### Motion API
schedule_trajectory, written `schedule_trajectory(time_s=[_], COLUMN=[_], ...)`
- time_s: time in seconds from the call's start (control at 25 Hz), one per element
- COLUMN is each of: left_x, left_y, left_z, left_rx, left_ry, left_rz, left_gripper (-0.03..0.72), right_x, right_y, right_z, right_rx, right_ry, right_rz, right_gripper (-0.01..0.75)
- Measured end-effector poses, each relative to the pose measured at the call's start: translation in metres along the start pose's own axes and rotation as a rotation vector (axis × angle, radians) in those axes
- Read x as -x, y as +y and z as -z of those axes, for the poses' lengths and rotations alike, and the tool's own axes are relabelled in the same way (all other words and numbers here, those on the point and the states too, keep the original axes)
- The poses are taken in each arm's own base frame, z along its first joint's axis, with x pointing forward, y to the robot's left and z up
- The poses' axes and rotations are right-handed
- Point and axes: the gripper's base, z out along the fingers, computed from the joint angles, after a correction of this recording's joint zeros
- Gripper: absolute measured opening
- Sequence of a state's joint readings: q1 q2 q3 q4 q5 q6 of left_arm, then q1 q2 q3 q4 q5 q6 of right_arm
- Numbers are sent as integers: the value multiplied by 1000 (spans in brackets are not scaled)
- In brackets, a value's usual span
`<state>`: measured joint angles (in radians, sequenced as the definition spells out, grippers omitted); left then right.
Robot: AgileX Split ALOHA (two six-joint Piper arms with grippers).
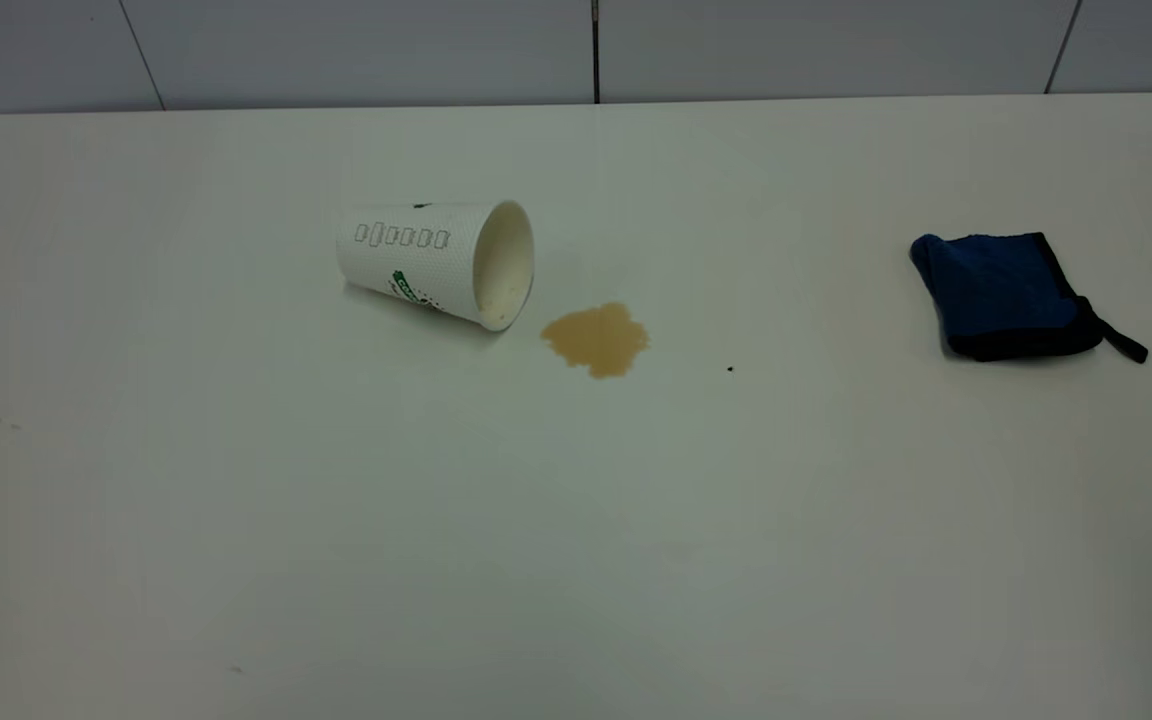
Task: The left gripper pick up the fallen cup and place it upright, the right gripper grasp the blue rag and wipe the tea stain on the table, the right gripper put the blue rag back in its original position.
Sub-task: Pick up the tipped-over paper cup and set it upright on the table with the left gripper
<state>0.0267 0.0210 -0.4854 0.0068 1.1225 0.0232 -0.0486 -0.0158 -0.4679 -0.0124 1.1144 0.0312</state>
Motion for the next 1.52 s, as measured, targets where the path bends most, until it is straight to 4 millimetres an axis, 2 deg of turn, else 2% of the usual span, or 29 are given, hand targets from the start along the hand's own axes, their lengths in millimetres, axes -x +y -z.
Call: schedule_trajectory(time_s=[0.36, 0.6, 0.72, 0.88, 1.12, 1.24, 1.52], left_x=[0, 6, 26, 62, 114, 136, 187], left_y=[1, 12, 16, 20, 20, 17, 3], left_z=[0, 0, -2, -13, -39, -55, -110], left_rx=[12, 133, 172, 197, 181, 148, 3], left_ry=[0, 22, 76, 180, 247, 276, 347], left_rz=[-4, -23, -6, -3, -10, -11, -91], left_gripper=[325, 325, 325, 331, 397, 445, 644], right_x=[0, 0, 0, 0, 0, 0, 0], right_y=[0, 0, 0, 0, 0, 0, 0], right_z=[0, 0, 0, 0, 0, 0, 0], right_rx=[0, 0, 0, 0, 0, 0, 0], right_ry=[0, 0, 0, 0, 0, 0, 0], right_rz=[0, 0, 0, 0, 0, 0, 0], right_gripper=[580, 580, 580, 580, 580, 580, 580])
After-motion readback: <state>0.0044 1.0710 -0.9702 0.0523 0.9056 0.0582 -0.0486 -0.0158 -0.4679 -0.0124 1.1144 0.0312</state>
